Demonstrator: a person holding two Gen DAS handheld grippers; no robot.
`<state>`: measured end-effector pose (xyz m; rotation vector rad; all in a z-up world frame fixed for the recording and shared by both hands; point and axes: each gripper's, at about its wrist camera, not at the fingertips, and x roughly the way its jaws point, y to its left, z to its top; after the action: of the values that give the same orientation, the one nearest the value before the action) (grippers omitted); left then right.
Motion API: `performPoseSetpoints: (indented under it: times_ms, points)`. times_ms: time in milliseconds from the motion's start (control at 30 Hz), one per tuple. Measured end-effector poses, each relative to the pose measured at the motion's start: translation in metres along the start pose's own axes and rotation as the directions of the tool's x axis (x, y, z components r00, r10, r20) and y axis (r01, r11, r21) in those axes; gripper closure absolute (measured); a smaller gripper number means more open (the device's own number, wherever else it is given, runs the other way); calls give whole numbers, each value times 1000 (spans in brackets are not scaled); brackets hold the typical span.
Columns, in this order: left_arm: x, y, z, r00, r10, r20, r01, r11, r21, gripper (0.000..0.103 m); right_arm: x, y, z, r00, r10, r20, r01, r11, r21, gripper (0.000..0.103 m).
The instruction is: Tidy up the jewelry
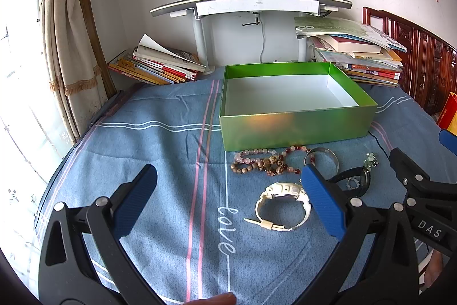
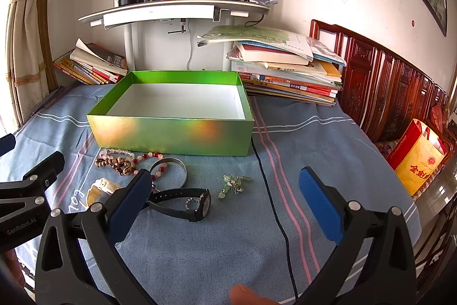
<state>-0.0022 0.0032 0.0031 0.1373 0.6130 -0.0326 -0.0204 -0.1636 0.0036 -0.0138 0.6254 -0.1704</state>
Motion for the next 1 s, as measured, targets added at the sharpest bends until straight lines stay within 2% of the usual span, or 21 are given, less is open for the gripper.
performPoseSetpoints:
  times_ms: [1000]
  points:
    - [1, -3, -3, 1000, 4, -5, -4, 1000, 4, 3, 0, 1, -3, 1000, 3, -4, -3, 1000, 0, 2]
